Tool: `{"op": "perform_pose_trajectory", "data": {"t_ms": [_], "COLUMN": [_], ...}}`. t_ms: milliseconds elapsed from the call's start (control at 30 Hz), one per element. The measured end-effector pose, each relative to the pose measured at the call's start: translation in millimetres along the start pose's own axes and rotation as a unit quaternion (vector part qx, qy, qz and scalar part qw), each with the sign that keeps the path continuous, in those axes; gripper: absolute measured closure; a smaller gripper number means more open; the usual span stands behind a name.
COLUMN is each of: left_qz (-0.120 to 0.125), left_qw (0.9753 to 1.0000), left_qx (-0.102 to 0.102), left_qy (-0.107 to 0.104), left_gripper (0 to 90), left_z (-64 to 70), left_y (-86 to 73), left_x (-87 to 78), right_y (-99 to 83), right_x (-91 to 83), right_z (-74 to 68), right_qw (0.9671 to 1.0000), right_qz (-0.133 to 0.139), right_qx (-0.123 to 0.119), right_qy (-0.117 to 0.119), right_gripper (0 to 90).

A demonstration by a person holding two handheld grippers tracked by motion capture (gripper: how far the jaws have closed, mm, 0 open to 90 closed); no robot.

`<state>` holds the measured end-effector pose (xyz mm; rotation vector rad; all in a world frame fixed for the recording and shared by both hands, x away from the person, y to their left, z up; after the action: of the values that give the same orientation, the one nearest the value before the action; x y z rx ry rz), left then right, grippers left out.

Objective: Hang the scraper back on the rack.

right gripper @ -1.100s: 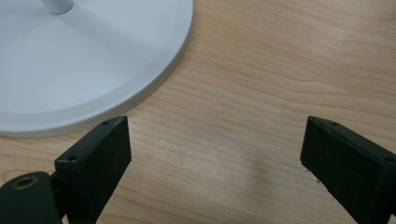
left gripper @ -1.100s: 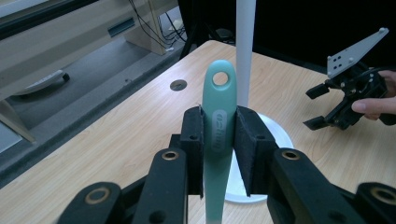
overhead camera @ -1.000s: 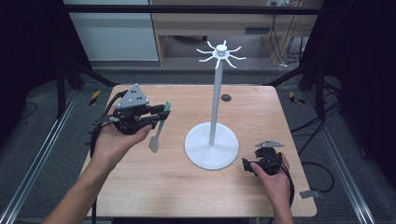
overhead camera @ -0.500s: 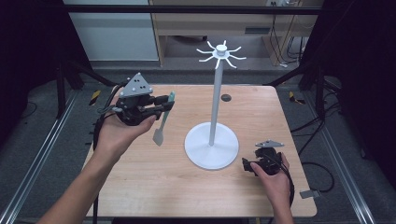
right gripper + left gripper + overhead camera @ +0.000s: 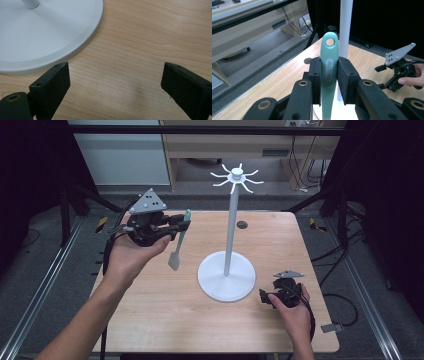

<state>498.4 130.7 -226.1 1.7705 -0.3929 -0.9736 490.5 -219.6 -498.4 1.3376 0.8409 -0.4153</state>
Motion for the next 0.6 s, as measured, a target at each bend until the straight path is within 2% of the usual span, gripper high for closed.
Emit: {"op": "perform_pose_trajectory", "data": {"t_ms": [233,600], "left_qz": [0.005,0.013], "left_qw": [1.0,0.9999], "left_qx": [0.007,0.003], "left_qy": [0.004,0.004], "left_gripper": [74.1,74.1], "left_z": [3.5,3.3], "left_y": [10.2,25.4], "left_x": [1.7,4.2], "right_y": [0.1,0.3], "right_x": [0.1,0.1], "right_z": [0.7,0.5], "right_qw": [1.0,1.0], "right_qz": [0.001,0.001], "right_qx": [-0.001,0.0], "right_qy": [0.001,0.002], "right_gripper": [9.1,9.0]}}
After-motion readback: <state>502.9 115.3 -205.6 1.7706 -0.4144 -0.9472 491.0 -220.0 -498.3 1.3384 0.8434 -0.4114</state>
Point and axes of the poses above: each handheld gripper's, and its own axes: x roughly forward along the jaws, y roughly out of its top, z roughly to its right, the point moved 3 cm from there along x, roughly forward along the jaws, and after that the axes turned 1 degree about x, right-handed, at the moved point
